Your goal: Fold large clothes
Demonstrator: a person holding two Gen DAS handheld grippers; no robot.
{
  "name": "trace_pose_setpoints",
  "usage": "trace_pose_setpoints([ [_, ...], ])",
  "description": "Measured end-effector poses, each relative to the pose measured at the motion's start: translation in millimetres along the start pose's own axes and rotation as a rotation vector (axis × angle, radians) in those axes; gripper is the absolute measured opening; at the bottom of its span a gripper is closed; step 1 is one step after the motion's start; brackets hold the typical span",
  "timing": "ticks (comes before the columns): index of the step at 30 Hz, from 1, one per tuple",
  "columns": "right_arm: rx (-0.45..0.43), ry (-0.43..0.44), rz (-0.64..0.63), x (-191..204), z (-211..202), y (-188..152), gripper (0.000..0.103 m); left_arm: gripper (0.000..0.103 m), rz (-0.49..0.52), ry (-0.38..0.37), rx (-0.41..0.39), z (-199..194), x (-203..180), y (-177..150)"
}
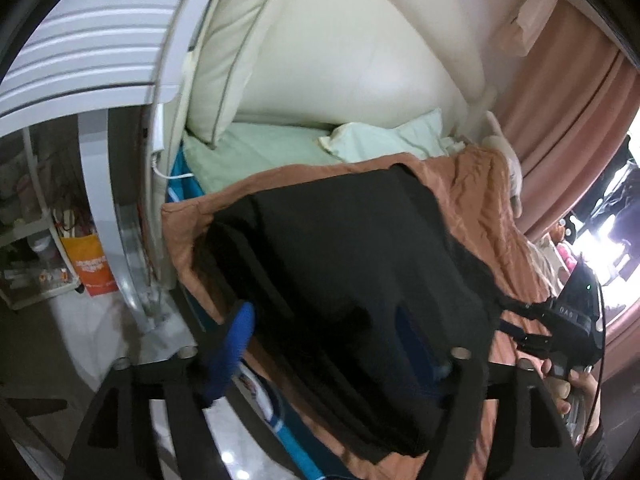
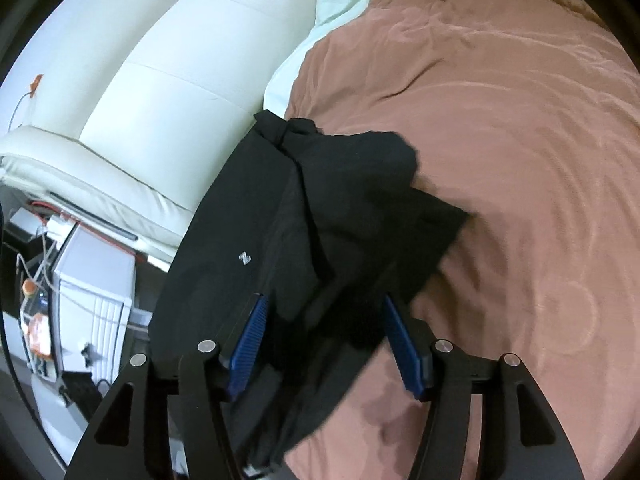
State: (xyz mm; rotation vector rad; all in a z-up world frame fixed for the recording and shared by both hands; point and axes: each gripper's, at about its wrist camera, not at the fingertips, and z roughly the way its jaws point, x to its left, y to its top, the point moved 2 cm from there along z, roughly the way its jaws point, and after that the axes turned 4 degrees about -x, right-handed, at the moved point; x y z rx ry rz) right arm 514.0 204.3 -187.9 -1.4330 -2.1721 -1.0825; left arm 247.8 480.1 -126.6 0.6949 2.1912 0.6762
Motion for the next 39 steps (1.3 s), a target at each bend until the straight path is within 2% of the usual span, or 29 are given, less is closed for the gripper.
trace_pose_setpoints([
  [4,-0.027,0.013,0.001,-7.1,-37.4,-5.9,0.061,0.086,0.015,-0.004,-0.006,-10.1,-20.4,-5.4],
  [8,-0.055,-0.032,-0.058,-8.3,-78.5,-15.9,0.068,0.087,0.029,-0.026,0.000,-23.3,-45.0,-14.1],
  [10,-0.079,-0.052,-0.087,-6.8,-100.7,-22.5,0.075,0.088,0.043,-0.030,0.000,-31.5,-57.3,-18.5],
  [14,-0.104,-0.062,-0.127,-4.1,-142.6,-36.7,0.082,0.092,0.078,-0.048,-0.008,-50.4,-83.8,-27.4],
  [16,-0.122,-0.081,-0.165,-2.4,-163.7,-44.3,0.094,0.096,0.094,-0.063,-0.018,-61.3,-97.0,-32.2],
  [18,-0.135,-0.102,-0.186,-4.1,-181.8,-51.6,0.099,0.101,0.122,-0.076,-0.029,-73.5,-111.9,-39.1],
  [24,-0.185,-0.127,-0.180,-22.1,-236.4,-76.0,0.099,0.102,0.192,-0.114,-0.032,-104.1,-157.0,-65.6],
  [33,-0.272,-0.168,-0.150,-49.5,-318.8,-121.5,0.099,0.102,0.263,-0.152,-0.035,-141.3,-201.7,-105.7],
  [39,-0.341,-0.178,-0.118,-63.8,-367.3,-157.5,0.099,0.102,0.365,-0.173,-0.019,-165.2,-236.6,-140.1],
])
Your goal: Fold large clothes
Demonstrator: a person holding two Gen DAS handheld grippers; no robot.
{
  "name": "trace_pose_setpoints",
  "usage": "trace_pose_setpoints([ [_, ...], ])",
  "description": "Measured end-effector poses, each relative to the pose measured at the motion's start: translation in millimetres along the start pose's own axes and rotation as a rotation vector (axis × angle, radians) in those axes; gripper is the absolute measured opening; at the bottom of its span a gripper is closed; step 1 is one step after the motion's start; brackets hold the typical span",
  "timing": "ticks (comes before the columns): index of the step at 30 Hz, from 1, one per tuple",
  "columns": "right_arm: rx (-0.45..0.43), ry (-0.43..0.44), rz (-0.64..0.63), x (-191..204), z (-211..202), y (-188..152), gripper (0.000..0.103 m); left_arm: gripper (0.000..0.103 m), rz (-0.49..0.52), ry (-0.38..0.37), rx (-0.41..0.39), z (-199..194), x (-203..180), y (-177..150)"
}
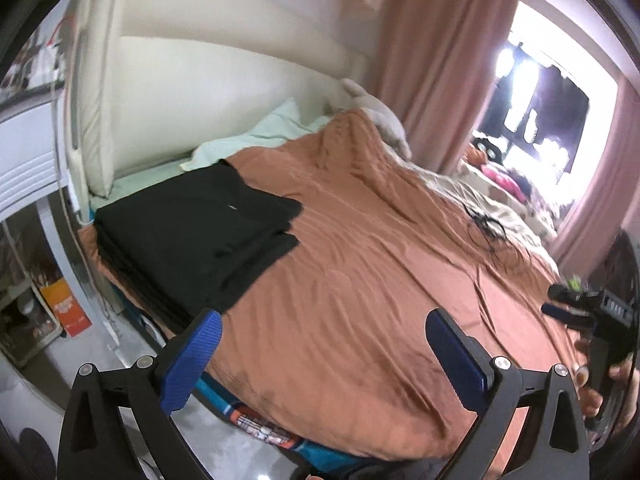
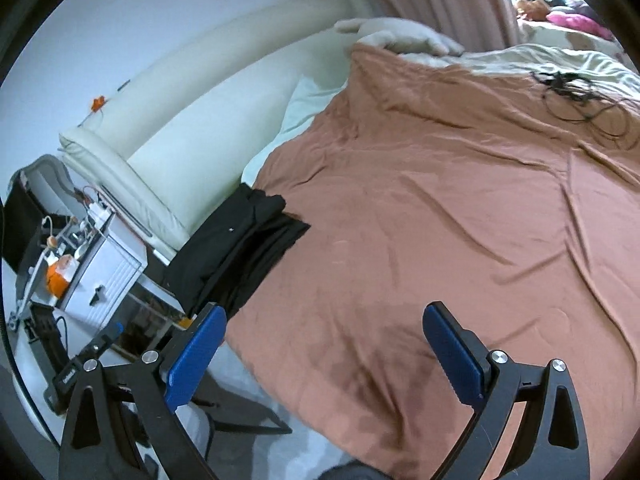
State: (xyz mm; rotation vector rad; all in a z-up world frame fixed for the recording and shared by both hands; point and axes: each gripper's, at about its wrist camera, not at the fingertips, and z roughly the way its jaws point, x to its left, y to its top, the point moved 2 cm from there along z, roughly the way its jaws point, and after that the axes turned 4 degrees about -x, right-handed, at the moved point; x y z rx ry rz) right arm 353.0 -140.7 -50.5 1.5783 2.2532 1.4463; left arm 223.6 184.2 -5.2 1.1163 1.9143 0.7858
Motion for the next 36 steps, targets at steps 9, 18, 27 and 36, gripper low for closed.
trace_pose_setpoints([
  [9,-0.119,-0.054,0.000,-23.2,-81.5,-36.2,0.099,0.102,0.096,-0.059,-0.018,-38.5,-51.9,-37.3],
  [18,-0.203,-0.145,-0.048,-32.0,-143.5,-89.4,0.099,0.102,0.180,-0.084,-0.063,-77.6,-91.4,-72.9],
  [27,-0.259,-0.200,-0.054,-36.7,-183.6,-146.0,0.099,0.102,0.219,-0.094,-0.126,-126.8,-113.9,-111.9],
  [36,-0.303,-0.265,-0.086,-27.3,-218.3,-201.7,0.099,0.102,0.276,-0.104,-0.148,-156.8,-121.8,-142.5],
])
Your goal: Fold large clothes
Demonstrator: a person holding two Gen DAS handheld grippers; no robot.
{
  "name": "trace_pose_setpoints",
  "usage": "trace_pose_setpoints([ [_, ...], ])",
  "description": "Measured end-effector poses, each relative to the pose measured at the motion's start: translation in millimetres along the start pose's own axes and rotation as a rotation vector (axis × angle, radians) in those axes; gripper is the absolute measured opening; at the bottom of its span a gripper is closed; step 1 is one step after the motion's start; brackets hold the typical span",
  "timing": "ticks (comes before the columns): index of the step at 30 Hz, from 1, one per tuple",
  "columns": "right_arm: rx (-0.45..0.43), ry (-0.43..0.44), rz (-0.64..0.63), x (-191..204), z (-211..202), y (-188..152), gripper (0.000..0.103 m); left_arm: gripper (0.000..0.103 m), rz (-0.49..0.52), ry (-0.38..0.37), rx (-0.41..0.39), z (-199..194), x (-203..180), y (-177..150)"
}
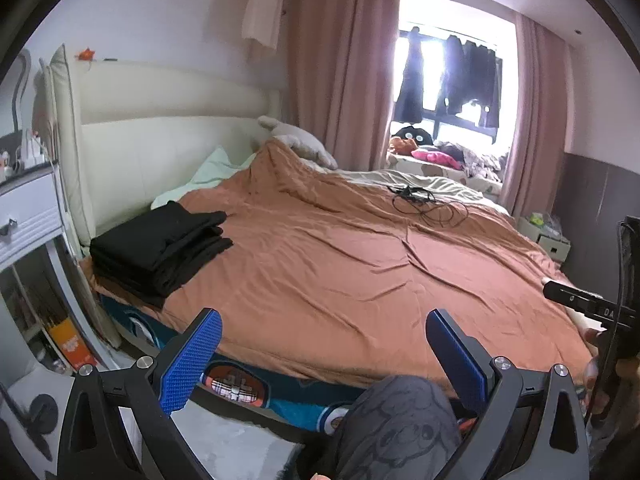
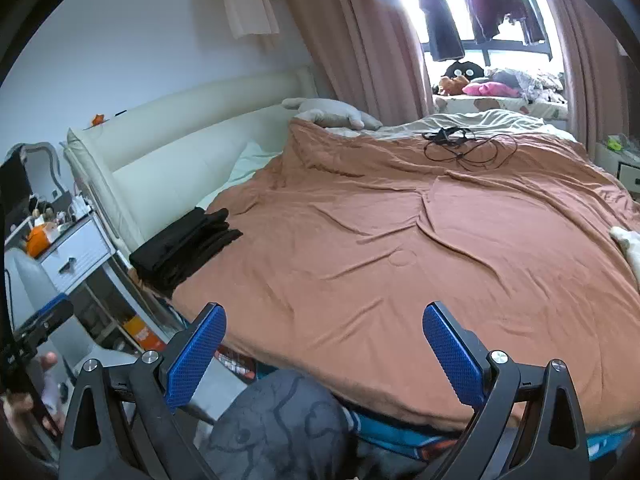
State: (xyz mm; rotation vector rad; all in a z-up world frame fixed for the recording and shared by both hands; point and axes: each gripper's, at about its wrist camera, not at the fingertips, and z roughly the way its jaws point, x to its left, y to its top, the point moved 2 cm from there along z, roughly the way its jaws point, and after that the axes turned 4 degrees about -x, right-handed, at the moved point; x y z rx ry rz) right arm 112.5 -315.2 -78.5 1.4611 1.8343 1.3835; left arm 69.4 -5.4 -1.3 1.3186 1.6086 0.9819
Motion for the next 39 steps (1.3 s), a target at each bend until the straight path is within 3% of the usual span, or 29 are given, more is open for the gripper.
trace_pose_setpoints([
  [13,-0.048,-0.046,-0.048,5.2,-46.6,-36.1,0.099,0.102,0.042,-0.045,-0.049,-28.8,-20.5,-26.7],
  [22,-0.067,-0.058,-0.044,-1.6,-45.0,-39.7,0.099,0.102,0.055,-0.056,-0.078,-33.0,-27.5,-26.8],
  [39,-0.065,-0.056,-0.020,-7.6,-38.9,-39.1,0.099,0.102,0.040,-0.001,-0.103,-27.7,-25.8,-28.8],
])
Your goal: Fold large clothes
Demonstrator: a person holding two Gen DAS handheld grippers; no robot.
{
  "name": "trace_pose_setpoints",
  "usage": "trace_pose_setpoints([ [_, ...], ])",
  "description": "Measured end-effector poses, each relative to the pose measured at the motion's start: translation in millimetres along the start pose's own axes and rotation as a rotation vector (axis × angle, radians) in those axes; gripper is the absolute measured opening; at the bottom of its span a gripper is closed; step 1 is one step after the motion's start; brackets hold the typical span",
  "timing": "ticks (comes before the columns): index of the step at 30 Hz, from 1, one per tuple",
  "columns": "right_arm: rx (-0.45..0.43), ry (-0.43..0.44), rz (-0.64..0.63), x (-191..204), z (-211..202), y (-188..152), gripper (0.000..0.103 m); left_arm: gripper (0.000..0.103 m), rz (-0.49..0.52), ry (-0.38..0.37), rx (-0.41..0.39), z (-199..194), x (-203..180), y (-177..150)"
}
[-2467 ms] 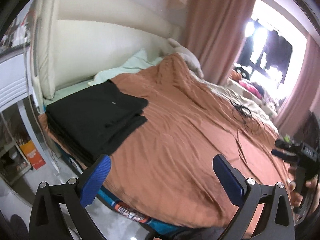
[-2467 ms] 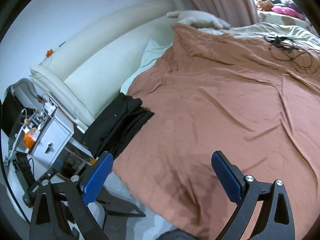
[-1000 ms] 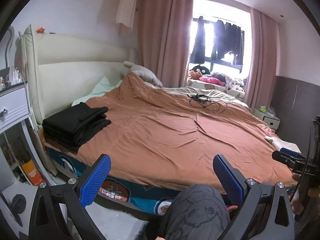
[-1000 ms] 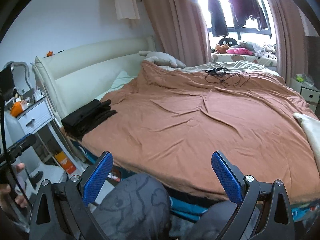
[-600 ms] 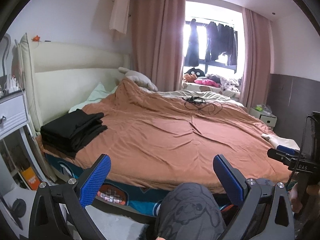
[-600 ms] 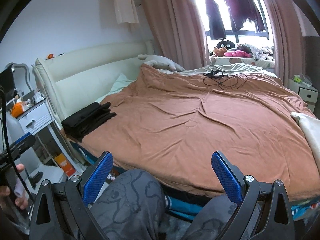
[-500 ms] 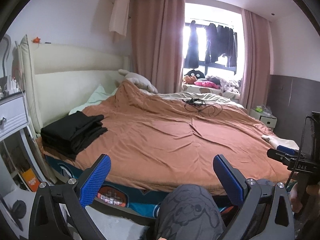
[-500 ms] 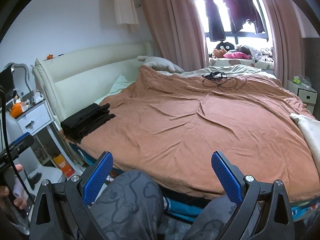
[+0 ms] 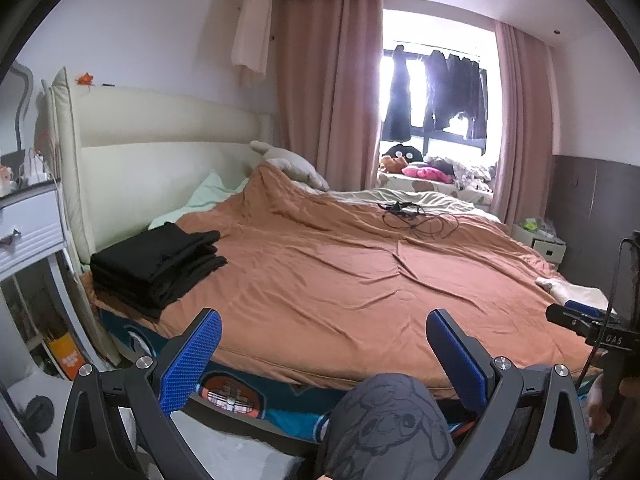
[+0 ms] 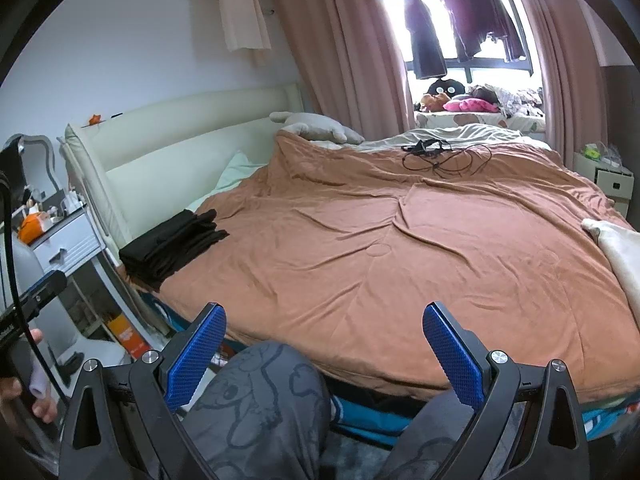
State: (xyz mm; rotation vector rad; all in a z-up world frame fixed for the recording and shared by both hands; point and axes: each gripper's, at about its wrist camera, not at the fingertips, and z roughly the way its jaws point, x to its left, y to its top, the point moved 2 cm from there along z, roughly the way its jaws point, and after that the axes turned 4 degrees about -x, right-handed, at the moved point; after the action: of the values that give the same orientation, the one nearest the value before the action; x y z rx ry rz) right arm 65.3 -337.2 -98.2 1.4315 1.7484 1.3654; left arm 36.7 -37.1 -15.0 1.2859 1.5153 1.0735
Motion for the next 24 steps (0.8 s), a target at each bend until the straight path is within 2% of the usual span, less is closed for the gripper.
trace_pose_setpoints([
  [11,0.007,0.005,-0.004,7.7,6.0,-1.1,0.099,0.102,-0.039,0.007,0.023,4.1,10.8,-0.1],
  [24,0.010,-0.003,-0.011,14.7,3.8,0.8,0.099,0.102,-0.045,0.031,0.011,1.1,12.7,1.9],
])
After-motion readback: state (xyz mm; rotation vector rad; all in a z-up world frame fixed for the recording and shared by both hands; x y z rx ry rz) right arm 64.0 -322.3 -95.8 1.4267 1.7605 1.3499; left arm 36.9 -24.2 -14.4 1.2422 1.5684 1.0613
